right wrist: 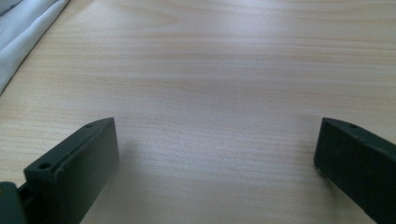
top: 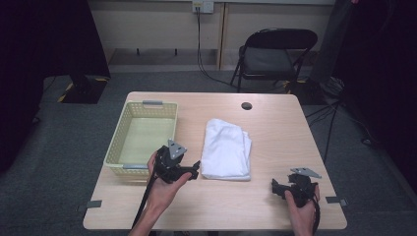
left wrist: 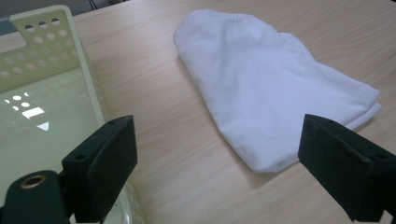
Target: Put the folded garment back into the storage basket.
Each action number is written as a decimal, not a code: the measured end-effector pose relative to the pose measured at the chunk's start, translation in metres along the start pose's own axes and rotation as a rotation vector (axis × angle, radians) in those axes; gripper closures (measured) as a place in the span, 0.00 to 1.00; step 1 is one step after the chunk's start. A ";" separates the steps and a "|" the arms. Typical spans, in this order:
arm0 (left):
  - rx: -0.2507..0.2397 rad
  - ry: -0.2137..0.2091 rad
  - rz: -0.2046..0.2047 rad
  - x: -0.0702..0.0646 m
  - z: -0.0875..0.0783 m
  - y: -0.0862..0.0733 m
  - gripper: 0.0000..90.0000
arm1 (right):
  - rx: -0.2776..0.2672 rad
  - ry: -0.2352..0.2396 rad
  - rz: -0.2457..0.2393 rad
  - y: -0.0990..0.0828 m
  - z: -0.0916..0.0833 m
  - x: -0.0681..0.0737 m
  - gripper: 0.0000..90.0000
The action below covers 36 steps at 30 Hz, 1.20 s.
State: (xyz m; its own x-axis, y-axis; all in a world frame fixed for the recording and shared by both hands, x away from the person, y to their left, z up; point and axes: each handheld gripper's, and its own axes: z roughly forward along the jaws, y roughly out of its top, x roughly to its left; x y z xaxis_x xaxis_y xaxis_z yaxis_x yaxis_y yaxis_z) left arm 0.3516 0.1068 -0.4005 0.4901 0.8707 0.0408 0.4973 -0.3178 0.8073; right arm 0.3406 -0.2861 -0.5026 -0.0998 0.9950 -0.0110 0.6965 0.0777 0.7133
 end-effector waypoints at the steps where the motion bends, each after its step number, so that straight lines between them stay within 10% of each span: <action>1: -0.003 0.005 0.003 -0.001 0.001 0.002 0.13 | 0.000 0.000 0.000 0.000 0.000 0.000 0.00; 36: -0.004 -0.052 0.010 -0.024 0.031 0.049 0.15 | 0.000 0.000 0.000 0.000 0.000 0.000 0.00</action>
State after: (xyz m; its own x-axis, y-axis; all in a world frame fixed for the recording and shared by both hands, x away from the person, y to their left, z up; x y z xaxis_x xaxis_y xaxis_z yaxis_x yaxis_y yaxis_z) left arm 0.3865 0.0591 -0.3803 0.5313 0.8470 0.0183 0.4894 -0.3244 0.8095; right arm 0.3406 -0.2861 -0.5026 -0.1000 0.9949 -0.0113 0.6963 0.0781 0.7134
